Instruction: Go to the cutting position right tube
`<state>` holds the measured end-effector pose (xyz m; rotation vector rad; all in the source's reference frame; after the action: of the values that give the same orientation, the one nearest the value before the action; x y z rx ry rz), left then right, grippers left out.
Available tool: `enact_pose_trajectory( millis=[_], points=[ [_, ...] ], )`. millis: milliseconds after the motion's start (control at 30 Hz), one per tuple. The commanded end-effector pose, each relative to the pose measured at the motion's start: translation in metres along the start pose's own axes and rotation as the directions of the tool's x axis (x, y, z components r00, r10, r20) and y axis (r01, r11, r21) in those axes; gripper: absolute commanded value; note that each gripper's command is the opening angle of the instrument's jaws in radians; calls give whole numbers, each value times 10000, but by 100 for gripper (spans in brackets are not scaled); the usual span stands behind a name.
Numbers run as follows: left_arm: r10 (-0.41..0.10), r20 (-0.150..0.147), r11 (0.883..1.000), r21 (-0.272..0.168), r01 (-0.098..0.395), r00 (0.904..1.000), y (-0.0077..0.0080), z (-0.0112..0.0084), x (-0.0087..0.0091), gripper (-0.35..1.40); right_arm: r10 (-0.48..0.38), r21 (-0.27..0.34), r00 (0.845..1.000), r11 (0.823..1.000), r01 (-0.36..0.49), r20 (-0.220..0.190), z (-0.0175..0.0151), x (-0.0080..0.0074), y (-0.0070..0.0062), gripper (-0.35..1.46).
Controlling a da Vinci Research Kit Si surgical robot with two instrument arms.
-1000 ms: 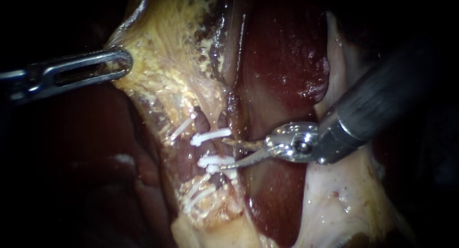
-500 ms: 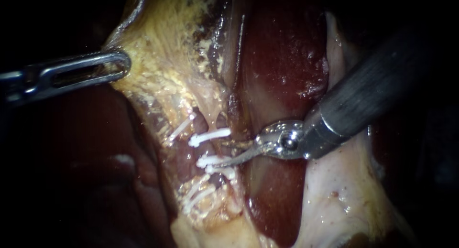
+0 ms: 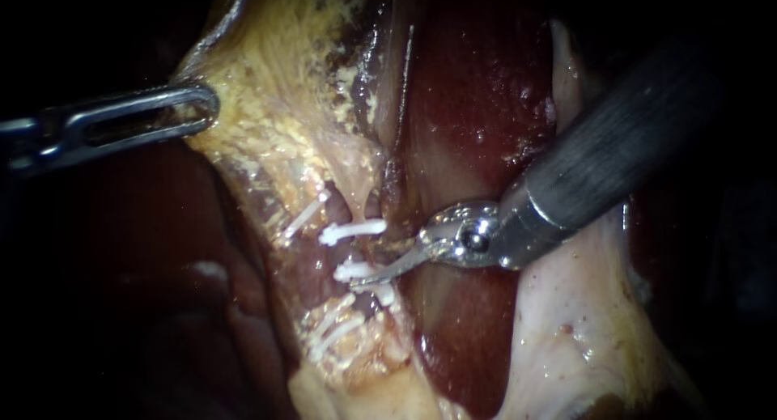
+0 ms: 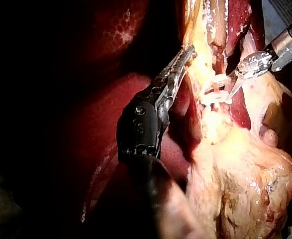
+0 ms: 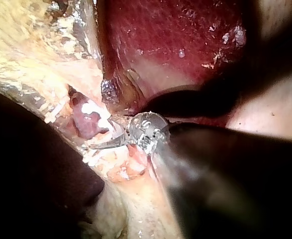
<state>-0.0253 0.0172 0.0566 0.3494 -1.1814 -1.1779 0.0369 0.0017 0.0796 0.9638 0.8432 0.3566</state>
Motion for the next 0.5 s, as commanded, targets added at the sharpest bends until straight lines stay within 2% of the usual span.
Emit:
enact_pose_trajectory(
  millis=[33,200,500],
  points=[
    [-7,-2,10000,7,7,10000,1,0,0,-35,-89,117,9999,9999,90,-64,1,0,0,118],
    [-7,-1,10000,6,7,10000,1,1,1,-35,-422,590,9987,9973,438,-275,8,4,0,106],
    [-5,2,10000,2,5,10000,2,2,1,-35,-228,1228,9958,9919,336,-885,33,10,4,96]
  ],
)
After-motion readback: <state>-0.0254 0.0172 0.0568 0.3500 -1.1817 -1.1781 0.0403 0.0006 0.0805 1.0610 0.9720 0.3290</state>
